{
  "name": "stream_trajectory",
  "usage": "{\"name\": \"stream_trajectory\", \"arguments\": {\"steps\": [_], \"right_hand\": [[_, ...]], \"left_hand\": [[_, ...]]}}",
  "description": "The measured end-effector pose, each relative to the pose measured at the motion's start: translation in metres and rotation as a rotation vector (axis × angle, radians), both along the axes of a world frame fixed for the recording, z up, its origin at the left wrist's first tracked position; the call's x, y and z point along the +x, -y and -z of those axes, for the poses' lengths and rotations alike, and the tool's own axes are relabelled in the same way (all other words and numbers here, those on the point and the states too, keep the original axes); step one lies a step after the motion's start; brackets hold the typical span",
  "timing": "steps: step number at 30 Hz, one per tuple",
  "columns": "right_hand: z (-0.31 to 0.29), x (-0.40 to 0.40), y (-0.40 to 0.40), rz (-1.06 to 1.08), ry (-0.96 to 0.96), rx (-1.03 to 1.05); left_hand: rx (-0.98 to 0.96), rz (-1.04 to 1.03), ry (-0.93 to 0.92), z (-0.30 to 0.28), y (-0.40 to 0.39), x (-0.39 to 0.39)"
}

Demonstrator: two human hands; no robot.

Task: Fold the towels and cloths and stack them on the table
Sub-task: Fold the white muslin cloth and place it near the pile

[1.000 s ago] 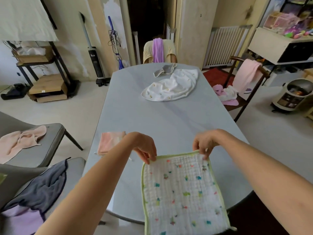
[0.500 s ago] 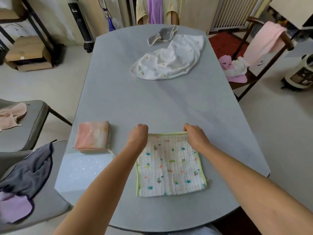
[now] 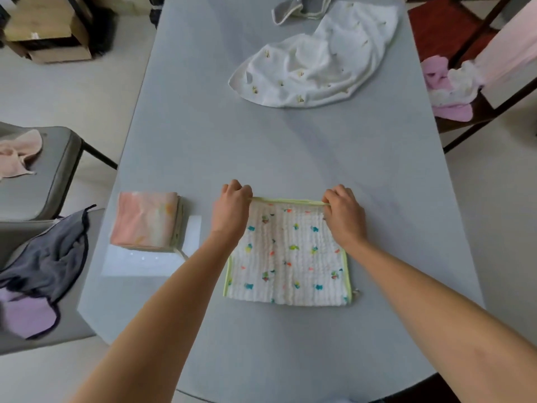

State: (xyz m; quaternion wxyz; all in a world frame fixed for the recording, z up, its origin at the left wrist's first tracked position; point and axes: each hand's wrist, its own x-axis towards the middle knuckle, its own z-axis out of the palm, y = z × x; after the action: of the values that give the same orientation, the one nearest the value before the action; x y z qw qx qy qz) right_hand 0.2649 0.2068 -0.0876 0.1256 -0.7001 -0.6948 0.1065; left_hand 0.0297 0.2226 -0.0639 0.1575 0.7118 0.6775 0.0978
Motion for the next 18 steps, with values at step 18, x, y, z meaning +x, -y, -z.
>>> {"name": "stream_trajectory", "arguments": {"steps": [18], "right_hand": [[0.028,0.005,0.167,-0.429,0.179,0.127]], "left_hand": [[0.011,0.252,0.032,0.037,0.168,-0.037]]}}
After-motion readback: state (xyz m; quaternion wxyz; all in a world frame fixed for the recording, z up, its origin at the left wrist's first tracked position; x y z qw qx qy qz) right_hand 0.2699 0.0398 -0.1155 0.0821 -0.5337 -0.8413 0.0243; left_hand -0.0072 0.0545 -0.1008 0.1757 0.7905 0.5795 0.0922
